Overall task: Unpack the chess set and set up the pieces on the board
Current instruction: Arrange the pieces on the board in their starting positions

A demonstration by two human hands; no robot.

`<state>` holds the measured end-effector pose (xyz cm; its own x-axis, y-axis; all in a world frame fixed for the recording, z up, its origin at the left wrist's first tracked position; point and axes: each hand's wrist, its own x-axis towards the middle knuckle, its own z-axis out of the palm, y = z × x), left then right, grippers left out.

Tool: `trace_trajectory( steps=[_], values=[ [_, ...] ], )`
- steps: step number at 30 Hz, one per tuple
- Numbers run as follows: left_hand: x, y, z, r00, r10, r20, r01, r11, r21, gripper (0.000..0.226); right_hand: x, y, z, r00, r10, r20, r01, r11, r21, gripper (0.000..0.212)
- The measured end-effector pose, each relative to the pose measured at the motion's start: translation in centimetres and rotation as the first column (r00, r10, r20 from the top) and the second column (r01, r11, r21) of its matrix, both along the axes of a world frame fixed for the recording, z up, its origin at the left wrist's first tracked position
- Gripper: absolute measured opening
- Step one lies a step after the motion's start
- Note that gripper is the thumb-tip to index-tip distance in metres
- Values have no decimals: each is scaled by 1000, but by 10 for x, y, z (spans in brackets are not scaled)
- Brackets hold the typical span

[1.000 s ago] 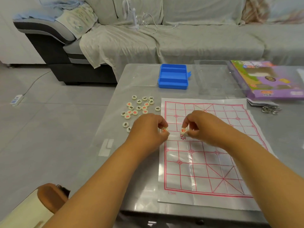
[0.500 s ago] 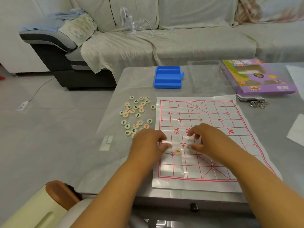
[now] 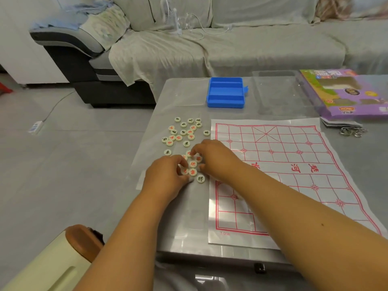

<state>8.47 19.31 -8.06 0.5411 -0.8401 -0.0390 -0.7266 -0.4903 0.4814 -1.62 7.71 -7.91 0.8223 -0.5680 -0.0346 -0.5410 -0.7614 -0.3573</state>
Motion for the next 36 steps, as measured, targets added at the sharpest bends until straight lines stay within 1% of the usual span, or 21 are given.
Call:
trace_trajectory(
  steps=[2,5,11,17,20,27,30,32,36],
  values=[
    [-1,-4,-2,999,-37,31,37,999,5,28,4,-4,-1,999,46,-18,-47,999,-14,32],
    [-1,-7,-3,996,-69,48,68,997,29,26,7,-7,-1,997,76,-23,-75,997,5,24],
    [0,-8,-3,985,-142,99,136,989,63,26,9,-8,-2,996,80,-41,-79,997,24,24],
    [-2,-7,-4,982,-176,74,171,983,69,22,9,-4,5,991,101,-83,-102,995,-12,28],
    [-3,-7,-4,979,-185,81,181,982,62,22,9,-3,4,992,98,-81,-100,995,-15,28],
    [-4,-5,-6,979,-190,79,187,981,40,25,8,-1,3,994,74,-75,-75,997,-11,28],
    [-6,-4,-6,979,-189,73,187,982,29,26,10,-3,7,992,57,-111,-56,998,7,30],
    [-6,-4,-5,978,-206,40,206,979,2,26,10,-10,19,992,23,-126,-19,999,29,33],
    [-5,-5,-2,969,-247,18,247,969,13,22,-8,-21,42,996,-86,-18,87,993,82,29]
  ],
)
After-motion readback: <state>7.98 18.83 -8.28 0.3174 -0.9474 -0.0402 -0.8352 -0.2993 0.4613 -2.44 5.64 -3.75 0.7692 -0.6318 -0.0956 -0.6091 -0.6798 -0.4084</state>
